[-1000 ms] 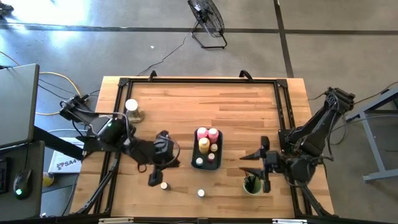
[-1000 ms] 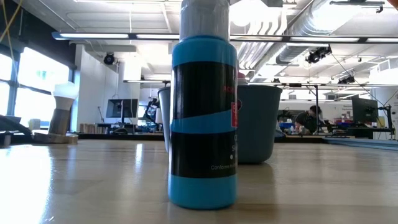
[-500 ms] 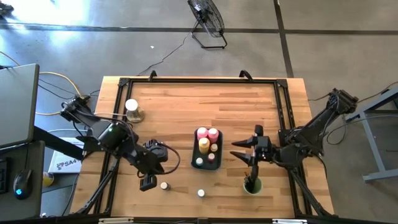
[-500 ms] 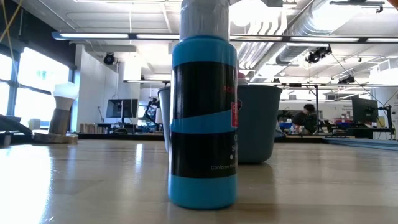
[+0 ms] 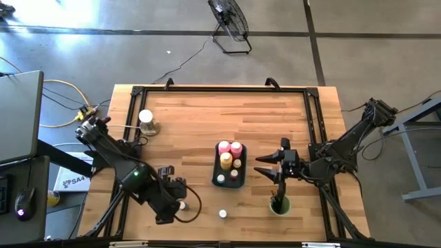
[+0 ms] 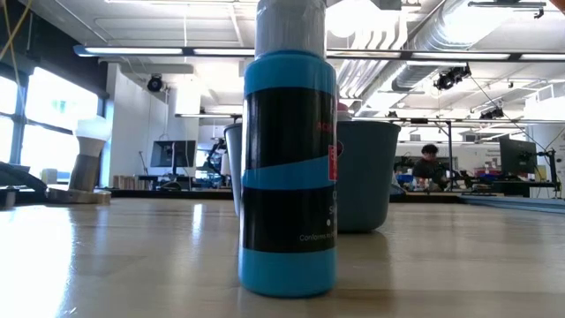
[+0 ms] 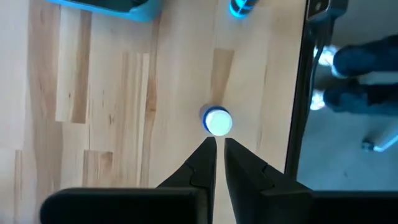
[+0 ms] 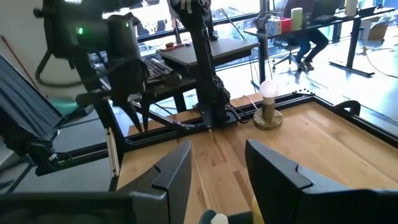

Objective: Pick & Place Paint Supplies
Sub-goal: Put the small dark blue and black paint bottle into the blue bin

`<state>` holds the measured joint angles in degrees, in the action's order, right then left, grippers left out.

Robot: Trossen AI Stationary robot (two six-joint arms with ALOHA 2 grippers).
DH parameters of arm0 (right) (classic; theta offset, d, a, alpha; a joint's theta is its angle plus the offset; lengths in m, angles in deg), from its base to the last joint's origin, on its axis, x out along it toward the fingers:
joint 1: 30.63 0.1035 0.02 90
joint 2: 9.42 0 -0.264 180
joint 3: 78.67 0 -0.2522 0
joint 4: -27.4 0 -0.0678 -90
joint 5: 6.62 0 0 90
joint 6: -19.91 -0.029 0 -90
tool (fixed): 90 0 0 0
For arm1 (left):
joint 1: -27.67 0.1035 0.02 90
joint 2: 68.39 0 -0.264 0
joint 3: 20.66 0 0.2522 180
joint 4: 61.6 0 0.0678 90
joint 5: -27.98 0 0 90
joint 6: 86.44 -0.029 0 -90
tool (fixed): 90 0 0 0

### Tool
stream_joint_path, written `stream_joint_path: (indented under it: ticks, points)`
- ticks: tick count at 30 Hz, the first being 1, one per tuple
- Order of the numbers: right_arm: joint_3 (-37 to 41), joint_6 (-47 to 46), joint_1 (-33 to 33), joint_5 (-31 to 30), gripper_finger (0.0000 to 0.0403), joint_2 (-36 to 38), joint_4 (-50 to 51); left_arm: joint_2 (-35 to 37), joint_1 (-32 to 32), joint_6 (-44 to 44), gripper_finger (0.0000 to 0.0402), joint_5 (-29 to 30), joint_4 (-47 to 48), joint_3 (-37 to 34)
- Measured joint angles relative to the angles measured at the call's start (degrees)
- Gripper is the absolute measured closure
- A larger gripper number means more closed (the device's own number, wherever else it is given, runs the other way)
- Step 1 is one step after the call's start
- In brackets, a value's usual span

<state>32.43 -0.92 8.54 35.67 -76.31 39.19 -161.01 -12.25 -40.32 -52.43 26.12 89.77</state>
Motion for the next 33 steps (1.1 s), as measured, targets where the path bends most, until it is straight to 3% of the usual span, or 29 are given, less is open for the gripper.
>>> stream_joint_path:
  ticks: [6, 10, 21, 25, 29, 33]
  points:
    - [0.0, 0.08, 0.03, 0.02, 0.0259, 0.0, 0.02, -3.28, 0.13, -4.67, 0.0369, -3.33, 0.12, 0.02]
    - [0.0, 0.08, 0.03, 0.29, 0.0259, 0.0, 0.05, -5.99, 0.02, -9.24, 0.0346, -4.14, 0.06, 0.02]
    - [0.02, 0.1, 0.03, 1.44, 0.0259, 0.0, 1.97, -9.38, 0.15, -11.42, 0.0176, -4.13, -0.78, 0.02]
    - [0.02, 0.12, 0.03, 1.67, 0.0259, -0.02, 2.1, -11.01, 0.15, -10.62, 0.0137, -3.32, -1.35, 0.02]
    - [0.02, 0.12, 0.03, 1.67, 0.0259, -0.02, 2.16, -12.81, 0.15, -10.06, 0.0132, -3.18, -1.66, 0.02]
    - [0.02, 0.1, 0.06, 1.67, 0.0259, -0.02, 2.19, -13.52, 0.13, -9.8, 0.0158, -3.02, -2.54, 0.02]
